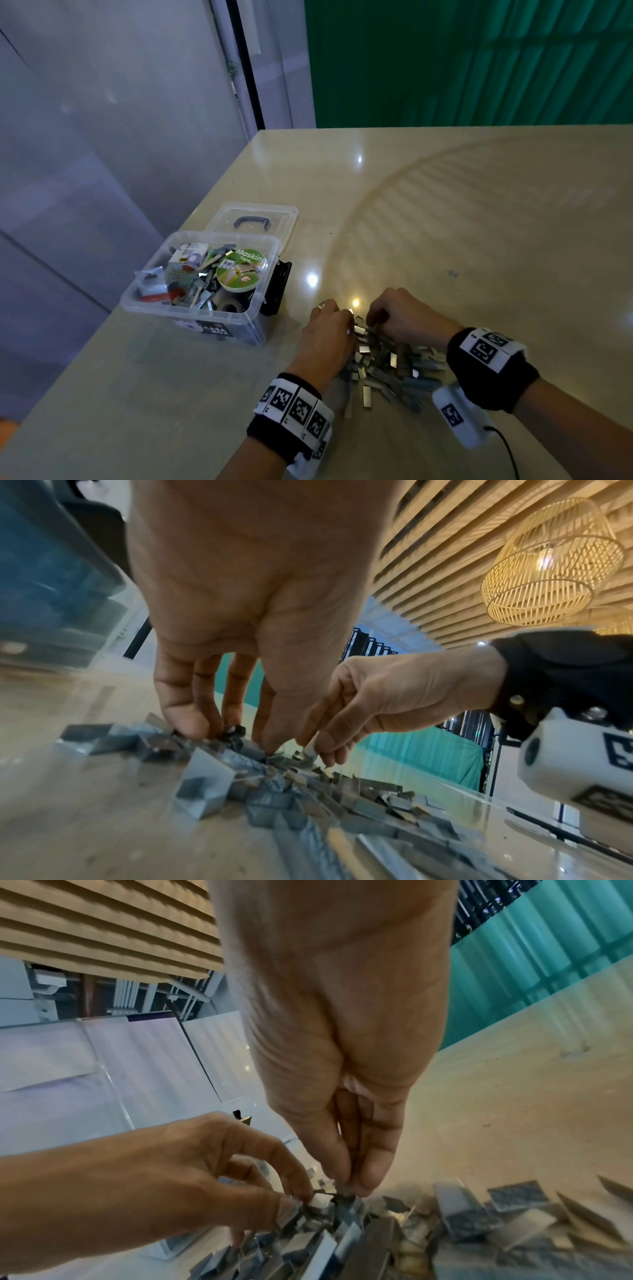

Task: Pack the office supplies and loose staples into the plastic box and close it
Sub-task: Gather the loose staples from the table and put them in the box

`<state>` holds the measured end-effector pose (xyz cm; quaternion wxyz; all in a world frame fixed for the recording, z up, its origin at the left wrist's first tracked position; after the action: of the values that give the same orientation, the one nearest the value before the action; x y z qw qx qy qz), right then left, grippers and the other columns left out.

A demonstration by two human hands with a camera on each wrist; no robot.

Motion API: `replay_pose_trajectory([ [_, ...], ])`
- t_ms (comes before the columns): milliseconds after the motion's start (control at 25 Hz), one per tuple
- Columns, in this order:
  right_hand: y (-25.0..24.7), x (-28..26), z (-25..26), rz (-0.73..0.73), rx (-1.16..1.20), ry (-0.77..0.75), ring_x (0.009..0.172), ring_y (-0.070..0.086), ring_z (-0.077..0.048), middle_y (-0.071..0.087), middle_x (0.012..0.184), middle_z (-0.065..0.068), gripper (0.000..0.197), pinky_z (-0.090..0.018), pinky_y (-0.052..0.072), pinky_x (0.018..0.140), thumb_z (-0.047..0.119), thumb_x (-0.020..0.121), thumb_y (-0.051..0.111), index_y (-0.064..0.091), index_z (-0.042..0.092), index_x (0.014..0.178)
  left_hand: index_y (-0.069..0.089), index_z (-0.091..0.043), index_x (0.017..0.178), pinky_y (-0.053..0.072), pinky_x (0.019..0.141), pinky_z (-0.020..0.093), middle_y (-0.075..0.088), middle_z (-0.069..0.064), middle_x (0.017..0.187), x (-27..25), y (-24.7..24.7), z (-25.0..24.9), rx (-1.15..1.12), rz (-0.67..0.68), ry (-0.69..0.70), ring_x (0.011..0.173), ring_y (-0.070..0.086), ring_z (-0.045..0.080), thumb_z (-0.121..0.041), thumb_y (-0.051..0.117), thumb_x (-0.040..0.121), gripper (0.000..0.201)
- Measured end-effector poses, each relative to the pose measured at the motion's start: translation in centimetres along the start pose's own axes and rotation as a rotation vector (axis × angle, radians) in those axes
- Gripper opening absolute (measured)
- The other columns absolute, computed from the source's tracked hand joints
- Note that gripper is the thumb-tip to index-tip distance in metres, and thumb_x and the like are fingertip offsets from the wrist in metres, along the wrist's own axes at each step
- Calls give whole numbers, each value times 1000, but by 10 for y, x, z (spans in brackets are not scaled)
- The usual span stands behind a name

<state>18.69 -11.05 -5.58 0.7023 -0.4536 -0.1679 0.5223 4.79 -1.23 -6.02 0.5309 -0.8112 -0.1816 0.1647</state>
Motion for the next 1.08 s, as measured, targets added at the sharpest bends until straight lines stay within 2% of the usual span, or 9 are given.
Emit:
replay_pose_trajectory([
  [120, -8, -3, 2, -5, 40, 2, 84, 70, -7, 76, 94, 1, 26, -24, 59, 77, -2, 81, 69, 80, 16, 97, 63, -22, 122, 47, 98, 34, 46, 2, 128, -1, 2, -2, 42, 0, 18, 123, 40, 22, -29, 58, 96, 27],
  [280, -18, -10, 3, -27, 97, 3, 66, 68, 1, 72, 79, 6, 22, -16, 53, 63, -1, 82, 71, 80, 14, 95, 60, -25, 129, 42, 103, 38, 46, 0, 130, 9, 2, -6, 69, 1, 70, 124, 37, 22, -27, 58, 98, 31],
  [440, -23, -15, 5, -60, 121, 4, 58, 65, 3, 69, 69, 10, 10, -12, 47, 55, 6, 85, 76, 79, 13, 91, 66, -22, 120, 42, 103, 41, 47, 3, 126, 22, 4, -7, 162, 79, 127, 122, 36, 25, -22, 61, 95, 25],
  [640, -32, -23, 14, -139, 137, 39, 61, 69, -3, 74, 75, 4, 5, -15, 52, 57, 13, 86, 78, 78, 13, 91, 64, -12, 115, 44, 101, 45, 51, 10, 121, 33, 6, -7, 204, 170, 164, 119, 42, 29, -18, 62, 94, 22],
  [760, -37, -28, 18, -177, 134, 81, 61, 69, -3, 74, 74, 4, 5, -14, 51, 57, 13, 87, 76, 78, 14, 91, 61, -15, 123, 46, 98, 44, 53, 10, 121, 33, 2, -5, 133, 176, 226, 118, 45, 28, -18, 59, 95, 28],
  [880, -38, -32, 23, -195, 143, 104, 62, 69, -5, 73, 73, 4, 3, -16, 52, 58, 13, 87, 76, 78, 14, 90, 66, -21, 122, 46, 98, 48, 50, 9, 120, 32, -3, -2, 180, 185, 319, 117, 43, 29, -18, 59, 96, 27],
  [960, -34, -35, 26, -206, 151, 126, 65, 70, -6, 75, 76, 2, 4, -21, 56, 62, 14, 88, 76, 78, 13, 91, 68, -20, 119, 47, 97, 48, 50, 9, 119, 33, -3, -1, 205, 191, 356, 116, 42, 28, -18, 60, 95, 25],
  [1080, -28, -39, 24, -216, 159, 175, 68, 71, -8, 76, 80, -1, 7, -29, 61, 69, 15, 87, 77, 78, 12, 94, 67, -11, 111, 50, 92, 47, 52, 10, 114, 36, -1, -2, 215, 190, 363, 113, 46, 30, -20, 59, 94, 20],
])
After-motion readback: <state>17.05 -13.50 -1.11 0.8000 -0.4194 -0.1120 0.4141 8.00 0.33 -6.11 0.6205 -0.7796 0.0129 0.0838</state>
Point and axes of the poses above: each hand's wrist, its own x-axis towards the middle knuckle, its own y-axis out of the palm, z = x × y, the point moved 2 cm from there along x, towards the middle knuckle
